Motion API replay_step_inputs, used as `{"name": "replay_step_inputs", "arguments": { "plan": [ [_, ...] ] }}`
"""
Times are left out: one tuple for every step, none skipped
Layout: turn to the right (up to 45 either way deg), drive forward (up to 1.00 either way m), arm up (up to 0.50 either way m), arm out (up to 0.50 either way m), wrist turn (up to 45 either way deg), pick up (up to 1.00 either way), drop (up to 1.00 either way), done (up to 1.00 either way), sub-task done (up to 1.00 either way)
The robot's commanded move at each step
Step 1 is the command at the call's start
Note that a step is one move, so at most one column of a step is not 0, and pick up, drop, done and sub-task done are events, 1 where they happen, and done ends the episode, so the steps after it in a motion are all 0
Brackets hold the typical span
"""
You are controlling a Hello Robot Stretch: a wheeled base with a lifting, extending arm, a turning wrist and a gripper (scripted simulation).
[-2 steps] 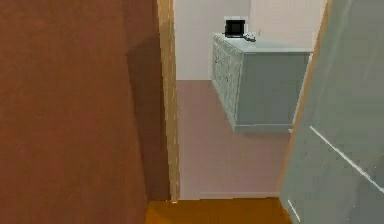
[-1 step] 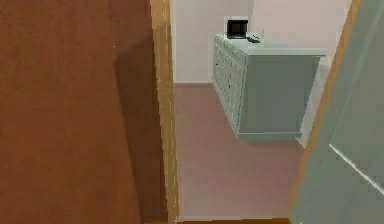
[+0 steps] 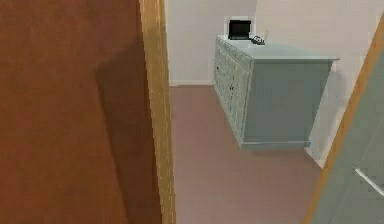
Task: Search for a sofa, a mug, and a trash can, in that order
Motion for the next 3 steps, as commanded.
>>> {"name": "replay_step_inputs", "arguments": {
  "plan": [
    [45.0,0.00,0.00,0.00,0.0,0.00,0.00,0.00,0.00],
    [42.0,0.00,0.00,0.00,0.0,0.00,0.00,0.00,0.00],
    [0.0,0.10,0.00,0.00,0.0,0.00,0.00,0.00,0.00]
  ]
}}
